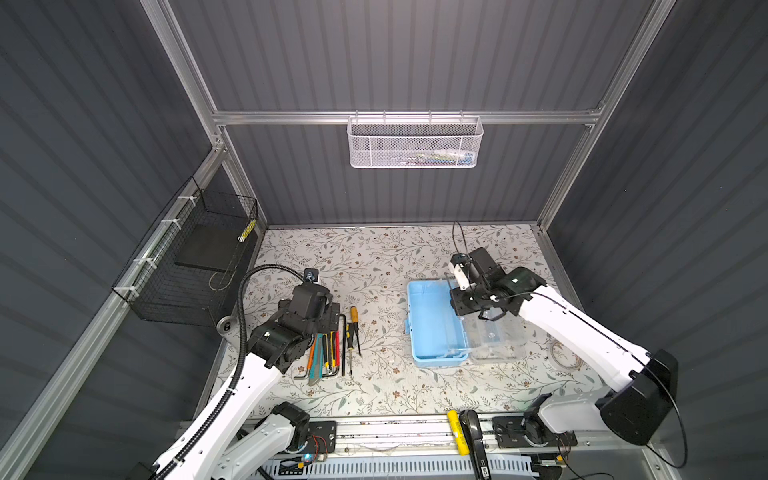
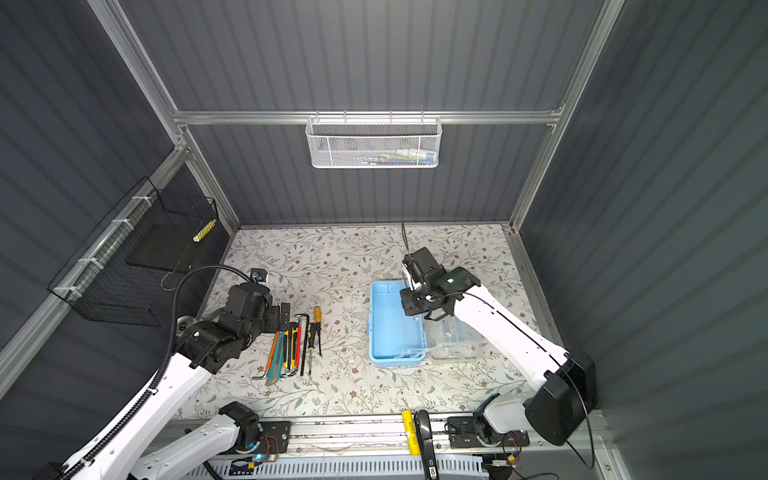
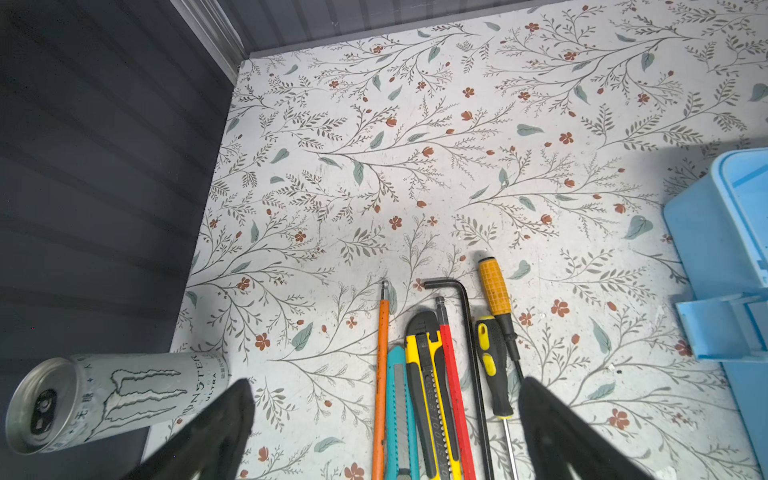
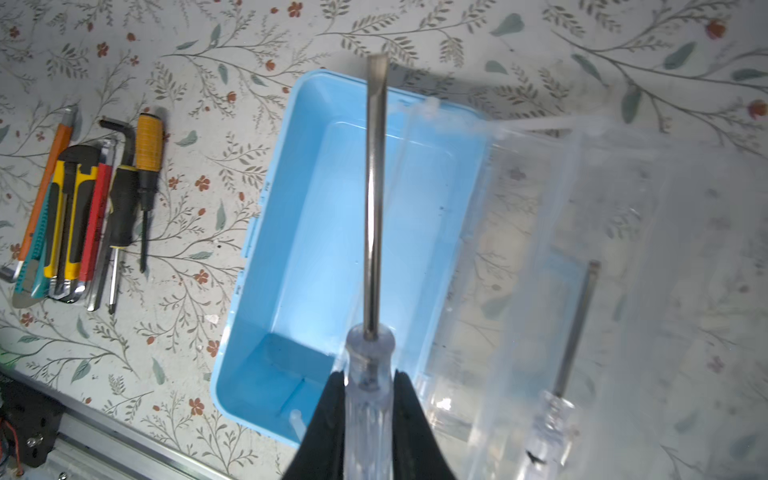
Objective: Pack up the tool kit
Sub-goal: 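Carry the second screwdriver into the clear lid tray beside the first, then release the screwdriver and move the right gripper to the yellow-handled screwdriver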
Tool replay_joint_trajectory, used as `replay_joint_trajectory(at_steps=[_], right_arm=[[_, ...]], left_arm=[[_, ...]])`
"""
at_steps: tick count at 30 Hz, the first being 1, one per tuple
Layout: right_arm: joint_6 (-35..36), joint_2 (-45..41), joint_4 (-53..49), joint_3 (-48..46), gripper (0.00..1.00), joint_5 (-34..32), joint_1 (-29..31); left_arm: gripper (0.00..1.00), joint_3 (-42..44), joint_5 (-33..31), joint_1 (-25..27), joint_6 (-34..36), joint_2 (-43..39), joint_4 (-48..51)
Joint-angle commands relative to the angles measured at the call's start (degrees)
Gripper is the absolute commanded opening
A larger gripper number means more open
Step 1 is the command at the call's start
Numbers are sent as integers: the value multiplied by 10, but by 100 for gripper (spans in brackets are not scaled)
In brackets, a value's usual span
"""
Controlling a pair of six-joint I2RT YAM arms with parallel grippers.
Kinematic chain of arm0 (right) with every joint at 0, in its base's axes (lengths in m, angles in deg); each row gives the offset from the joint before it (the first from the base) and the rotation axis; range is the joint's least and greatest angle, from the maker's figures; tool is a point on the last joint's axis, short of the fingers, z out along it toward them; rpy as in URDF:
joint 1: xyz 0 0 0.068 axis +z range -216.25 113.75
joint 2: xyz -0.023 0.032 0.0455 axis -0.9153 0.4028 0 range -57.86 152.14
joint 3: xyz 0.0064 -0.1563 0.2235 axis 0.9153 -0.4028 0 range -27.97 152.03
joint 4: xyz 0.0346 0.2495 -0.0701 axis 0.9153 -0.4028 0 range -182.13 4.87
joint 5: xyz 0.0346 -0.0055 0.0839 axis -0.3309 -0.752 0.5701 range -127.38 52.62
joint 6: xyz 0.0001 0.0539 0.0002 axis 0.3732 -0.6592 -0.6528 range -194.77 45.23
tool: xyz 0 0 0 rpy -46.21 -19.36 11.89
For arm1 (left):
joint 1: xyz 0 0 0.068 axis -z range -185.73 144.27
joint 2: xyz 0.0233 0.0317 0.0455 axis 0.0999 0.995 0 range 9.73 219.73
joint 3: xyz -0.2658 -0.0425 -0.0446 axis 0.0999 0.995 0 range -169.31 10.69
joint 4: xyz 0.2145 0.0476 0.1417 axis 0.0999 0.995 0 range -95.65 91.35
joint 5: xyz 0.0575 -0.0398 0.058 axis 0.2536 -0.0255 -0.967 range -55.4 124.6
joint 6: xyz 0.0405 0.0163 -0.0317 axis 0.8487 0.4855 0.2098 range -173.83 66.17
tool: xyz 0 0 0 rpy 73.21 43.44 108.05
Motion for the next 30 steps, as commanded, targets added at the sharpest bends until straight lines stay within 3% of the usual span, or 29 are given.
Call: replay_joint_trajectory(at_steps=[1, 10, 19, 25, 30], right_arm=[[18, -28, -35, -21, 0, -21, -32], [25, -58, 2, -79, 0, 12, -103], [11, -36, 47, -114, 0, 42, -118], [11, -40, 35, -114, 24, 15, -120], [15, -41, 21, -97, 30, 10, -120]], left_arm=[[100, -1, 7, -5, 10, 1, -6], [99, -1, 10, -6, 10, 2, -6], [100, -1, 9, -6, 10, 0, -5], [99, -1, 8, -6, 11, 1, -5], [99, -1, 7, -6, 10, 0, -4]])
